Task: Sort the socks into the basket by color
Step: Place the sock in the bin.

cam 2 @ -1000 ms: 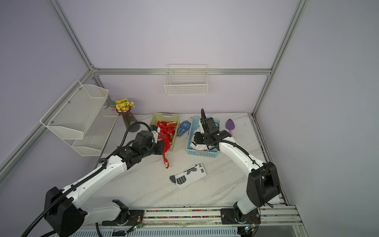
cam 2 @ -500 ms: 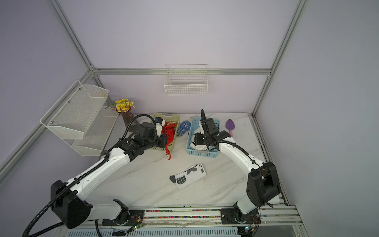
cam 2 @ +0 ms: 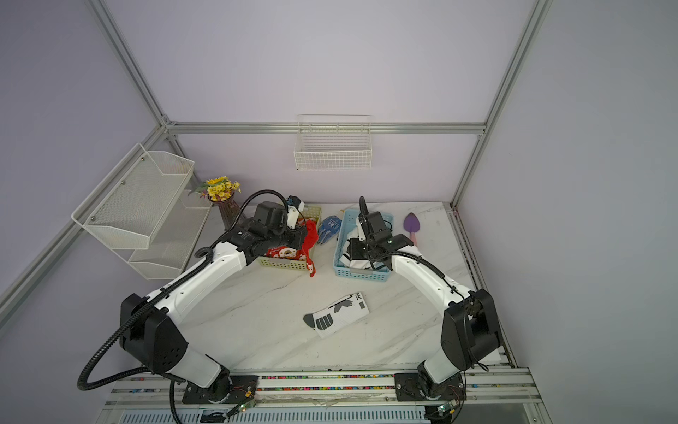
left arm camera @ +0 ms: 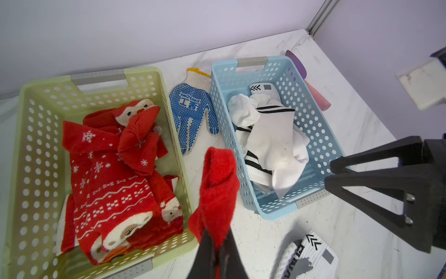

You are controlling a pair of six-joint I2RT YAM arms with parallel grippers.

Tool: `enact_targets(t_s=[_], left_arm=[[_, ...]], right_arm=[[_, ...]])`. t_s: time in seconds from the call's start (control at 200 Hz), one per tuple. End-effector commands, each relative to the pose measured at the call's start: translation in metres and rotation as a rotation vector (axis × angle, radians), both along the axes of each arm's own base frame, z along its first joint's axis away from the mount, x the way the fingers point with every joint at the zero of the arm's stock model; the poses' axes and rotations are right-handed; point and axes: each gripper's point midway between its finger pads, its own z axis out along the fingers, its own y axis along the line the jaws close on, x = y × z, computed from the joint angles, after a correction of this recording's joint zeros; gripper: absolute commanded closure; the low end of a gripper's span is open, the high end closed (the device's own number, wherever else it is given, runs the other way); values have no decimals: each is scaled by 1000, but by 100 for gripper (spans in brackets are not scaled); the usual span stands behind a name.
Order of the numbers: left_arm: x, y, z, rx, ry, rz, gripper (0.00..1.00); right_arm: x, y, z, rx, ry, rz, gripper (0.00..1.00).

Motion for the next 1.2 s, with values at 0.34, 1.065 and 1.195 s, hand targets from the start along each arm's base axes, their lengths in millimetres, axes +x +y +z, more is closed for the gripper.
enact_targets(t_s=[0.34, 1.065, 1.195], left_arm=[[47, 7, 33, -38, -105, -37, 100], [90, 20, 29, 17, -170, -65, 100], [96, 32, 26, 38, -172, -30, 100]], right_arm=[[4, 4, 5, 14, -20, -6, 61], [6, 6, 1, 12, -14, -3, 61], [6, 6, 0, 11, -12, -3, 61]])
